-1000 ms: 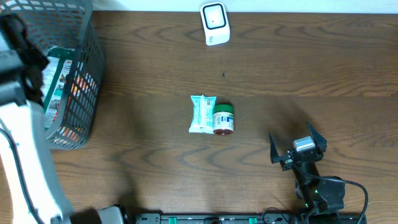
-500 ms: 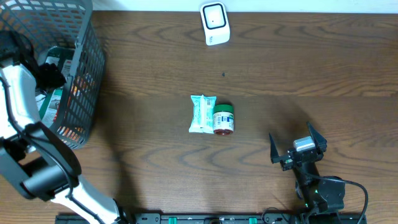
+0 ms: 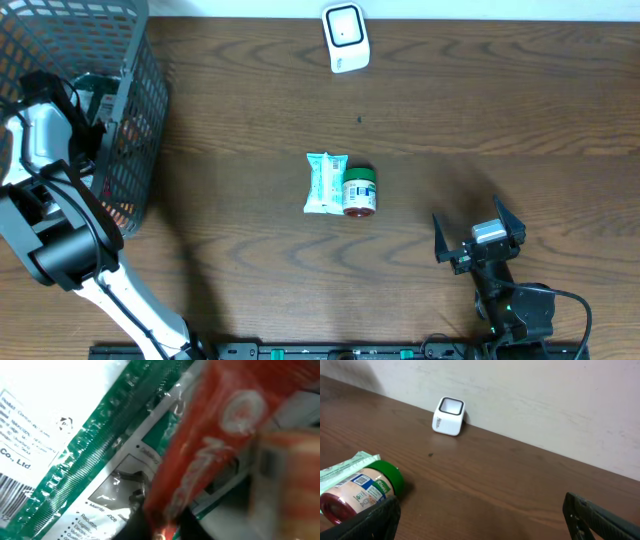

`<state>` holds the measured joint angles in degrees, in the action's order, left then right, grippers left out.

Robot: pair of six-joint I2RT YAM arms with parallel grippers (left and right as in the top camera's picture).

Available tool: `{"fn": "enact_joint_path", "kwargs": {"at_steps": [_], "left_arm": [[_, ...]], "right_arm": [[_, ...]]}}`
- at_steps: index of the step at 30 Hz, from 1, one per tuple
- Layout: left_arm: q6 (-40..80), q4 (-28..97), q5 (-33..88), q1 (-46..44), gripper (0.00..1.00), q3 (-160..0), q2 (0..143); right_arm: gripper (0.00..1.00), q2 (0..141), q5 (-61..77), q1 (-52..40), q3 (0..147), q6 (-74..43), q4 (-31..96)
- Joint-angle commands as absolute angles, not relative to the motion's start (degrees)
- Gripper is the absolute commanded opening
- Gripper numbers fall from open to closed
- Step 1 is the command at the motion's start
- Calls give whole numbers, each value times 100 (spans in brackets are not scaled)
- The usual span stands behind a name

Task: Scan the item barcode
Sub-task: 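Release the packet and move the left gripper back into the basket, then grasp the red Nescafé stick with the left gripper and lift it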

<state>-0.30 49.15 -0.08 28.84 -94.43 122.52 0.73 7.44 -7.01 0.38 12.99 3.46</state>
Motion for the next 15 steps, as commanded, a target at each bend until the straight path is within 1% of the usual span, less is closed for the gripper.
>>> {"fn": "enact_joint_path", "kwargs": {"at_steps": [1, 5, 15], "left_arm": [[23, 5019, 104, 2893, 7, -9598, 12090], [327, 5096, 104, 2893, 7, -9841, 11410], [1811, 5109, 141, 2869, 8, -9876, 8663]], "right_arm": [[99, 60, 709, -792, 32, 1227, 368], [99, 60, 709, -792, 32, 1227, 368], [99, 60, 709, -792, 32, 1227, 368]]}}
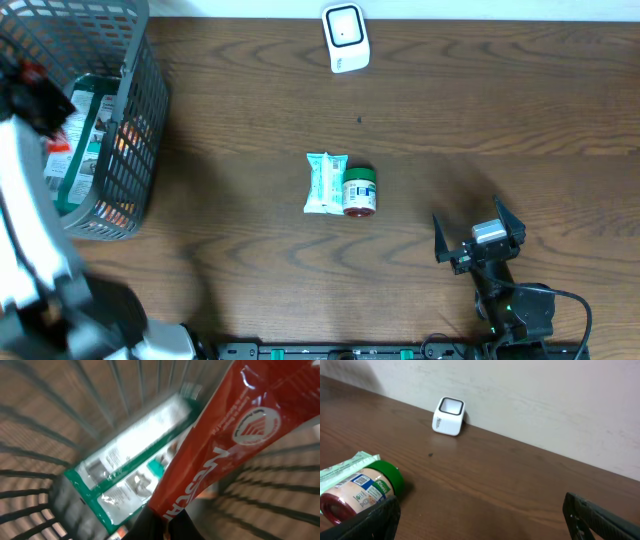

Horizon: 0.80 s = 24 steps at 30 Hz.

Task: Scan the item barcode
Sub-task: 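Grasp the red Nescafé stick with the left gripper and lift it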

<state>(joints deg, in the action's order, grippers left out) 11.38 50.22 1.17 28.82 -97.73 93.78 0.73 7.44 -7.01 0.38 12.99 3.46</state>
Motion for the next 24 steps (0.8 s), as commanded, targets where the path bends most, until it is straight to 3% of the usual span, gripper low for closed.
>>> {"fn": "enact_joint_path", "kwargs": {"at_steps": [1, 9, 18, 21, 24], "left_arm": [[1865, 5172, 272, 2845, 7, -9876, 8399], [1527, 5931, 3664, 2403, 7, -9843, 7118], [987, 6838, 3500, 910, 7, -9006, 7227], [1002, 6687, 2947, 357, 7, -8519, 7319], [1507, 6514, 1669, -235, 7, -8040, 7476]], "right_arm": [[99, 60, 709, -792, 32, 1227, 368], [99, 60, 709, -792, 32, 1227, 368], [99, 60, 709, -792, 32, 1227, 368], [99, 60, 709, -792, 32, 1227, 368], [99, 60, 709, -792, 32, 1227, 368]]}}
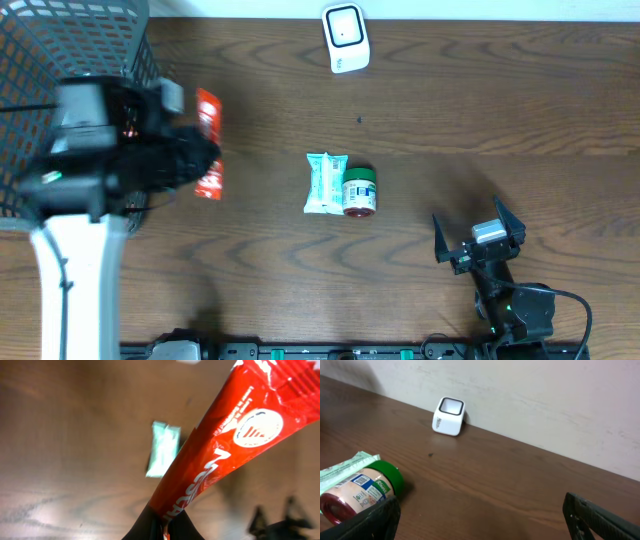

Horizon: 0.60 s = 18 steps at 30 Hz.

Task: Scan the item barcode
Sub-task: 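Grasp the red Nescafé stick with the left gripper and lift it, then carry the red stick with the left gripper toward the table center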

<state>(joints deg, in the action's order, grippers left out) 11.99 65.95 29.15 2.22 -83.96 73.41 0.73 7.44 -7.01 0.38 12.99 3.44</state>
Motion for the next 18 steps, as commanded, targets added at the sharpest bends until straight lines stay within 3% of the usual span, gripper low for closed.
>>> {"fn": "enact_joint_path", "kwargs": {"at_steps": [1, 10, 18], "left_arm": [[1765, 6486, 1181, -412, 8, -7924, 7542], [3754, 6412, -2939, -2255, 7, -7644, 8809], [4084, 6128, -4185, -2902, 7, -7644, 10667]], "right_arm": [[99, 60, 709, -792, 32, 1227, 368], [99, 60, 709, -792, 32, 1227, 368], [99, 60, 709, -792, 32, 1227, 368]]}}
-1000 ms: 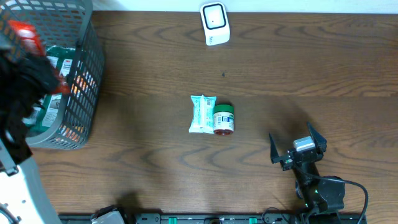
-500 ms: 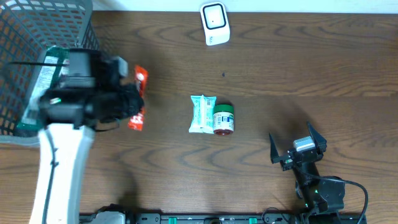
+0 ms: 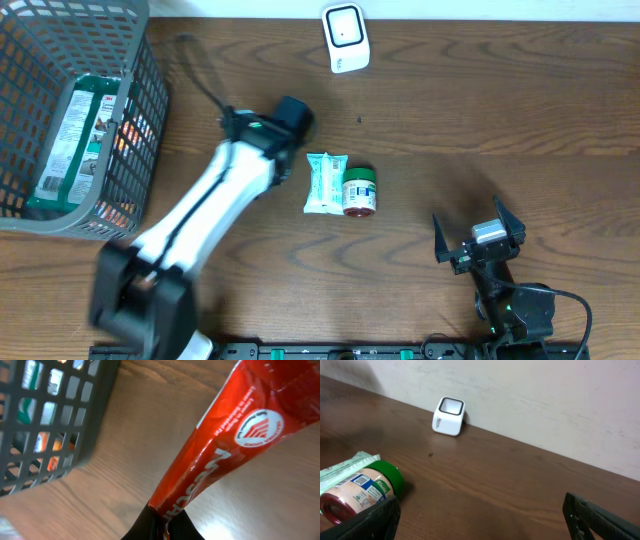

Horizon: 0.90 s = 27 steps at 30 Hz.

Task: Scan the item barcode
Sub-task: 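Carry the red stick with the left gripper toward the table center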

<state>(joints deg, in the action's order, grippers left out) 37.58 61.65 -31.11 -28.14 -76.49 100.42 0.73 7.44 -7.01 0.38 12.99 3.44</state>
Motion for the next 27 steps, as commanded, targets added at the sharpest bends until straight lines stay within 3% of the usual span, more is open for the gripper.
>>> {"fn": "enact_joint_path", "kwargs": {"at_steps": [1, 7, 9, 12, 14, 23, 27], "left_arm": [[4084, 6086, -4270, -2908, 7, -7644, 10857], [4084, 5894, -4263, -2908, 10, -7644, 11736], [4082, 5878, -4246, -2908, 17, -7644, 11793], [4080, 5872, -4246, -2908, 40, -7671, 11732], [4058, 5874, -4193, -2908, 48, -7708, 11679], [3240, 5896, -3330, -2877, 53, -8287, 11126], [2248, 5905, -2290, -2510, 53, -8340, 10447]], "right_arm": [[99, 60, 709, -792, 32, 1227, 368], [99, 60, 709, -792, 32, 1227, 368], [99, 60, 709, -792, 32, 1227, 368], [99, 60, 709, -792, 32, 1227, 368], [99, 60, 709, -792, 32, 1227, 368], [99, 60, 709, -792, 32, 1227, 368], [99, 60, 709, -792, 32, 1227, 368]]}}
